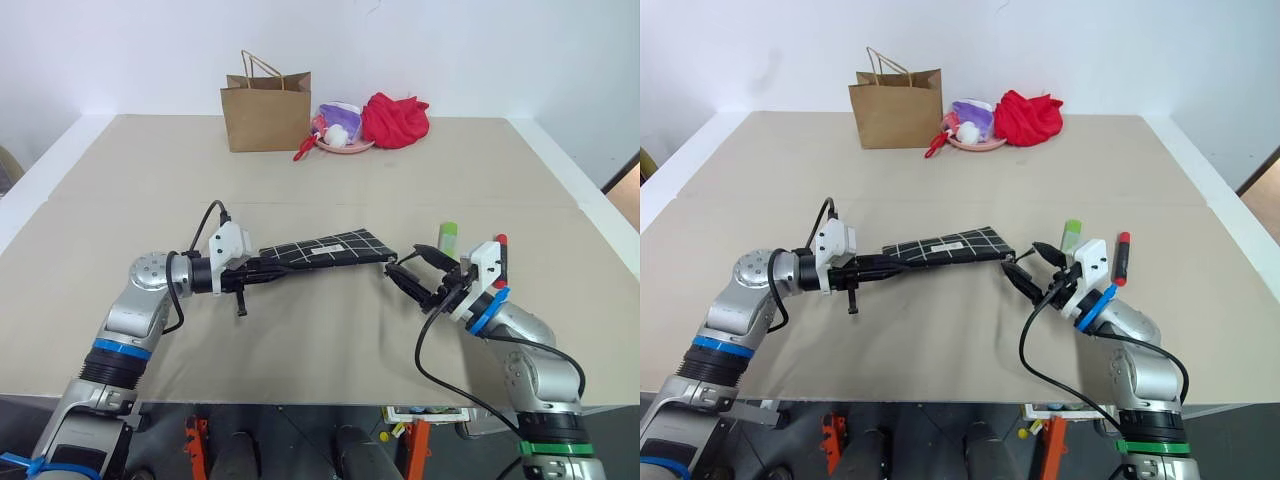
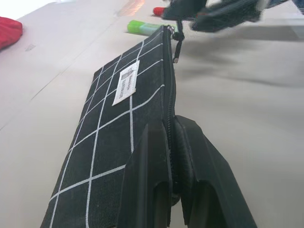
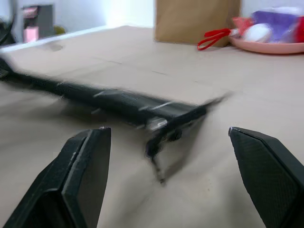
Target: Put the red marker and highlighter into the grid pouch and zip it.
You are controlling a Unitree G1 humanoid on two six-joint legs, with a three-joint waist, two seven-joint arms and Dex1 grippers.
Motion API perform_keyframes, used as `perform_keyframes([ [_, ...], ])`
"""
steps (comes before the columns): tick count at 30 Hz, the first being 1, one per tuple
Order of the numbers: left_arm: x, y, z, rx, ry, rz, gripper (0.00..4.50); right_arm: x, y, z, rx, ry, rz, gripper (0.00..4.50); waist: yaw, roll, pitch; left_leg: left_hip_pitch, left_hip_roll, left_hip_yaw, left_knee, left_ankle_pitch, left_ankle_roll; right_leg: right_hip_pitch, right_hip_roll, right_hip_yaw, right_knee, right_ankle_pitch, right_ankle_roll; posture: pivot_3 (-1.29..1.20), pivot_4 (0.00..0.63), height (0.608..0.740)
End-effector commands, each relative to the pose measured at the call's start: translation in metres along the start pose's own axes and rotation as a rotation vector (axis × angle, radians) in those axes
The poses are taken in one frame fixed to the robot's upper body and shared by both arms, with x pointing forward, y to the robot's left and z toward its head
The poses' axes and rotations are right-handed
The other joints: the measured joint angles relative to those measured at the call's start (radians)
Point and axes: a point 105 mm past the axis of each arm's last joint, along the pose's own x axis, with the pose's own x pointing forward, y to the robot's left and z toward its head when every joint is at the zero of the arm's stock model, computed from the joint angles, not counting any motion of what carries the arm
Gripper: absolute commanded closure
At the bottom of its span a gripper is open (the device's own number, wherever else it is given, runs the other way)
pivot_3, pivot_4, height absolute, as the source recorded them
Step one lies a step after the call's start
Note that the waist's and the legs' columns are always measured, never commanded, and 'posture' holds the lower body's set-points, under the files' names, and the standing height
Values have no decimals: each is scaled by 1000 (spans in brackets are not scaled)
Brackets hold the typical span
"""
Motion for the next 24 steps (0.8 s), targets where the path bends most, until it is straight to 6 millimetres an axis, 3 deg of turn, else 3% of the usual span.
perform_keyframes([
  [1, -3, 0, 10, 37, -16, 5, 4500, 3, 1, 17, -11, -77, 5, 187, 1, 0, 0, 0, 0, 0, 0, 0, 0, 0, 0, 0, 0, 0, 0, 0, 150, 740],
  [3, -4, -1, 9, 36, -13, 6, 4500, 5, 2, 22, 3, -96, 14, 187, 1, 0, 0, 0, 0, 0, 0, 0, 0, 0, 0, 0, 0, 0, 1, 0, 150, 740],
  [5, -4, -2, 9, 33, -14, 11, 4500, 7, 5, 21, 5, -96, 38, 558, 1, 0, 0, 0, 0, 0, -1, 0, 0, 0, 0, 0, 0, 0, 1, 0, 150, 740],
  [7, -3, -2, 10, 32, -17, 14, 4500, 8, 8, 21, -2, -97, 55, 1250, 2, 0, 0, 0, 0, 0, -1, 0, 0, 0, 0, 0, 0, -1, 1, 0, 150, 740],
  [13, -3, -2, 10, 34, -20, 23, 4500, 12, 12, 26, -13, -122, 84, 4403, 3, 0, 0, 0, 0, 0, -2, 0, 0, 0, 0, 0, 0, -1, 1, 0, 150, 740],
  [16, -3, -1, 11, 37, -20, 26, 4500, 14, 15, 28, -12, -125, 103, 4403, 3, 0, 0, 0, 0, 0, -2, 0, 0, 0, 0, 0, 0, -1, 1, 0, 150, 740],
  [18, -3, -1, 12, 46, -25, 27, 4500, 20, 26, 30, -24, -120, 156, 4403, 3, 0, 0, 0, 0, 0, -2, 0, 0, 0, 0, 0, 0, -1, 1, 0, 150, 740],
  [24, 5, -6, 14, 78, -29, -17, 4500, 50, 90, 29, -19, -74, 414, 4403, 2, 0, 0, 0, 0, 0, -2, 0, 0, -1, 0, -1, 0, -1, 1, 0, 150, 740],
])
